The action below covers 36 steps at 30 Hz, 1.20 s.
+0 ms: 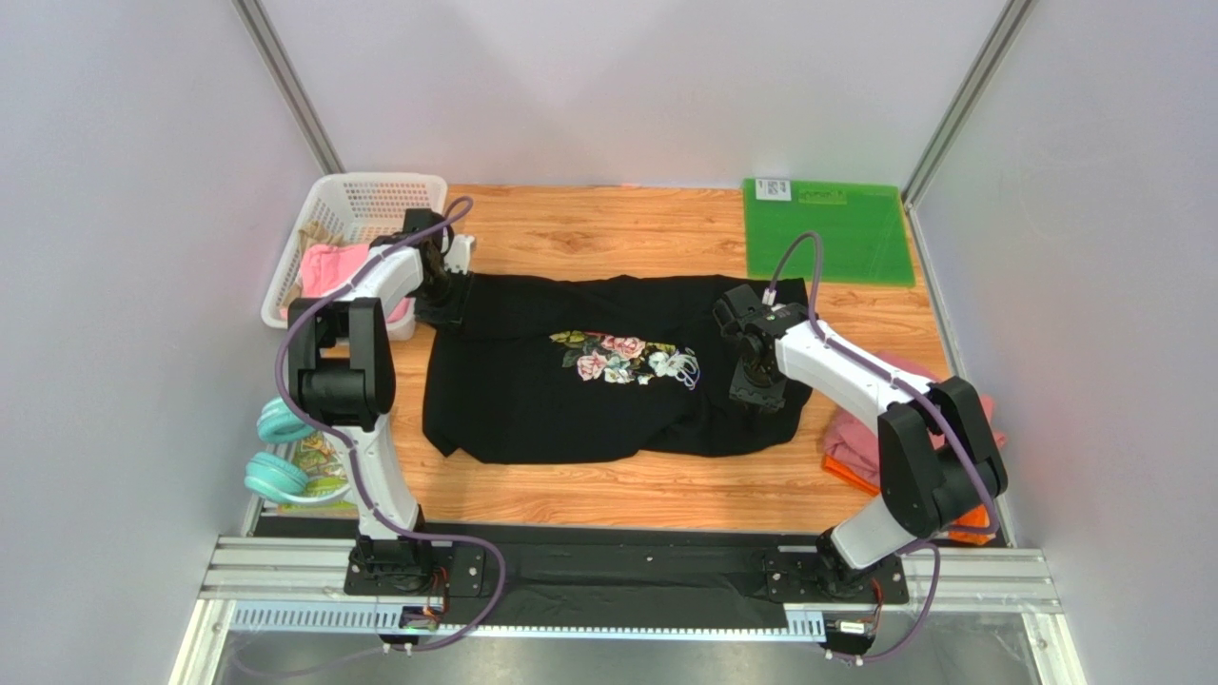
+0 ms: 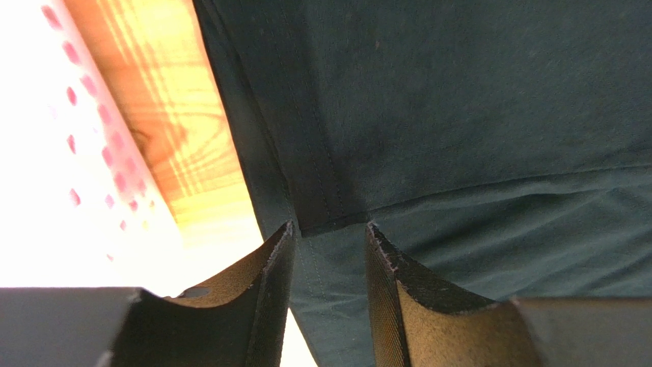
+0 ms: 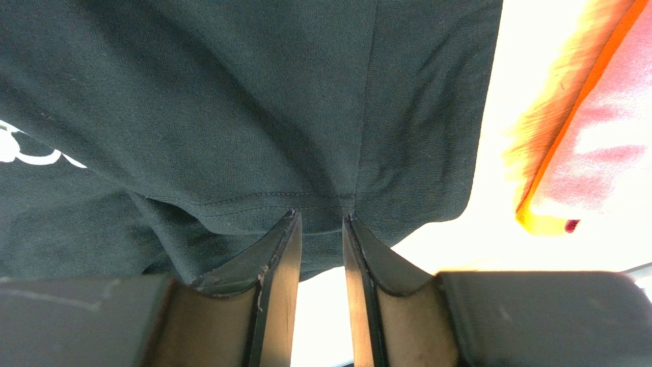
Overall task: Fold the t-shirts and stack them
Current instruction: Fold the flattened tshirt in 1/3 of the way
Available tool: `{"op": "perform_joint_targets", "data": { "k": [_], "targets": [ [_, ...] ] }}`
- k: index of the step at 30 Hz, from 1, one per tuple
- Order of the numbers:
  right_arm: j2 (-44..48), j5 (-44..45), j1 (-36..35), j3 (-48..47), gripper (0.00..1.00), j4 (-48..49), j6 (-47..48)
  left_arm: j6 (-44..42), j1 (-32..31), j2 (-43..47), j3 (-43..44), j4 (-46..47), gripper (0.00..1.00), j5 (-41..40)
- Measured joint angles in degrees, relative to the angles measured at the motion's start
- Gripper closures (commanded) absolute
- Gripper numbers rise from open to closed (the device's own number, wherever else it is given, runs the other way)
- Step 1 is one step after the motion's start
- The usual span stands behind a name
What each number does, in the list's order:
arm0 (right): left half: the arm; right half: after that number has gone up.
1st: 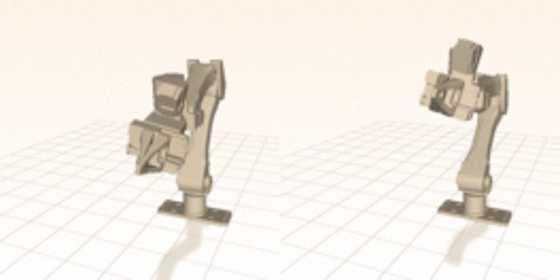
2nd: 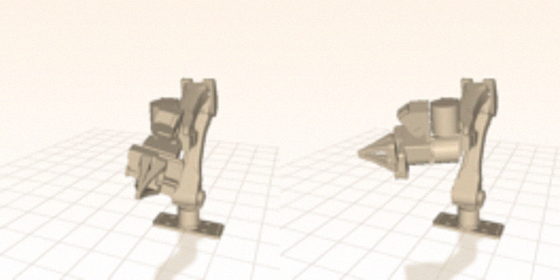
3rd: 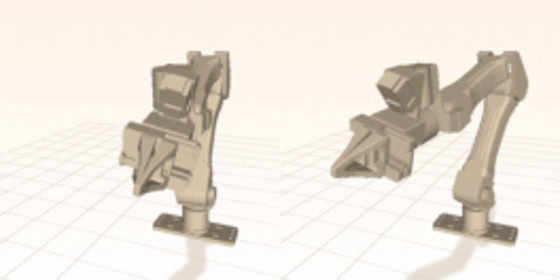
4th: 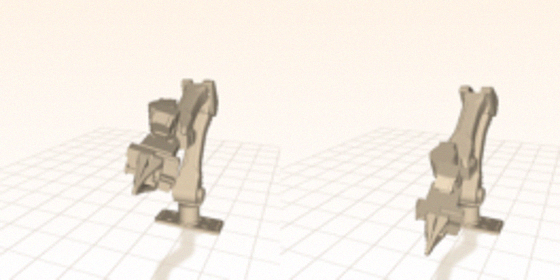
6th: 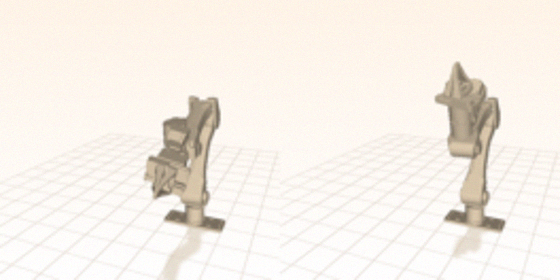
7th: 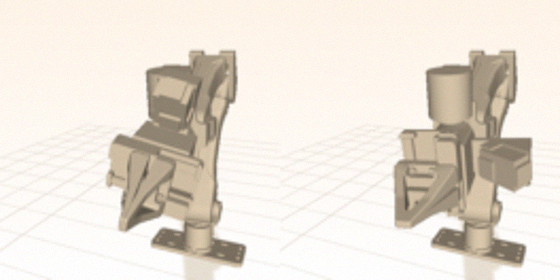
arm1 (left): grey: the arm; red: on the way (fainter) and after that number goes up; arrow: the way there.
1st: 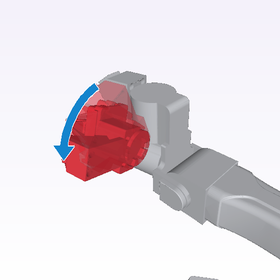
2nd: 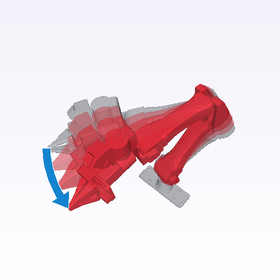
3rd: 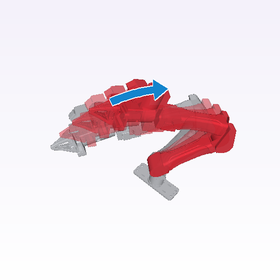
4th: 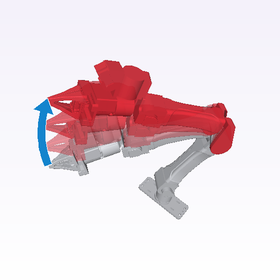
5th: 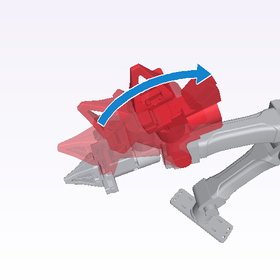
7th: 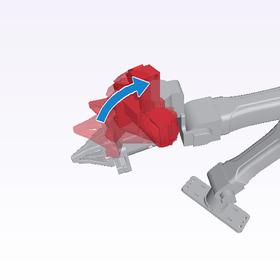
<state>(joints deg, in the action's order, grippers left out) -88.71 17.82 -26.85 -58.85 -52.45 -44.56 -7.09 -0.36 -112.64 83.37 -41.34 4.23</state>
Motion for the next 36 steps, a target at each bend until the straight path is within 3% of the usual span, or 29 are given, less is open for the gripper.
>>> {"op": "perform_joint_targets", "data": {
  "k": [3,6,14,23,26,27,29,30,33,36],
  "targets": [
    [0.0,0.0,0.0,0.0,0.69,0.0,0.0,-0.1,0.0,0.0,-1.0,0.1,0.82,-0.2],
    [0.0,0.0,0.0,0.0,0.70,0.0,0.0,-0.4,0.0,0.0,-1.6,0.0,0.99,-0.2],
    [0.1,0.0,0.0,0.1,0.70,0.0,0.0,-1.1,0.0,0.2,-1.9,-0.1,1.00,-1.1],
    [0.1,0.1,0.0,0.9,0.70,-0.2,0.0,-4.4,0.0,4.3,-2.5,-0.6,1.00,-7.9],
    [0.1,0.1,0.0,0.9,0.70,-0.2,0.0,-5.0,0.0,4.9,-2.5,-0.5,0.87,-9.4],
    [0.1,0.1,0.0,0.9,0.70,-0.2,0.0,-5.1,0.0,4.9,-2.5,-0.6,0.72,-9.5],
    [0.1,0.1,0.0,0.9,0.70,-0.2,0.0,-5.1,-0.1,4.9,-2.5,-1.0,0.56,-9.4],
    [0.1,0.1,0.0,0.9,0.70,-0.2,0.1,-5.4,-0.2,4.9,-2.5,-1.1,0.42,-9.3],
    [0.1,0.1,0.0,0.9,0.69,-0.2,0.1,-4.9,-1.4,4.9,-2.8,-1.3,0.22,-8.7],
    [0.1,0.1,0.0,0.9,0.69,-0.2,0.2,-5.0,-3.0,4.9,-3.1,-1.5,0.20,-8.7]
  ]
}}
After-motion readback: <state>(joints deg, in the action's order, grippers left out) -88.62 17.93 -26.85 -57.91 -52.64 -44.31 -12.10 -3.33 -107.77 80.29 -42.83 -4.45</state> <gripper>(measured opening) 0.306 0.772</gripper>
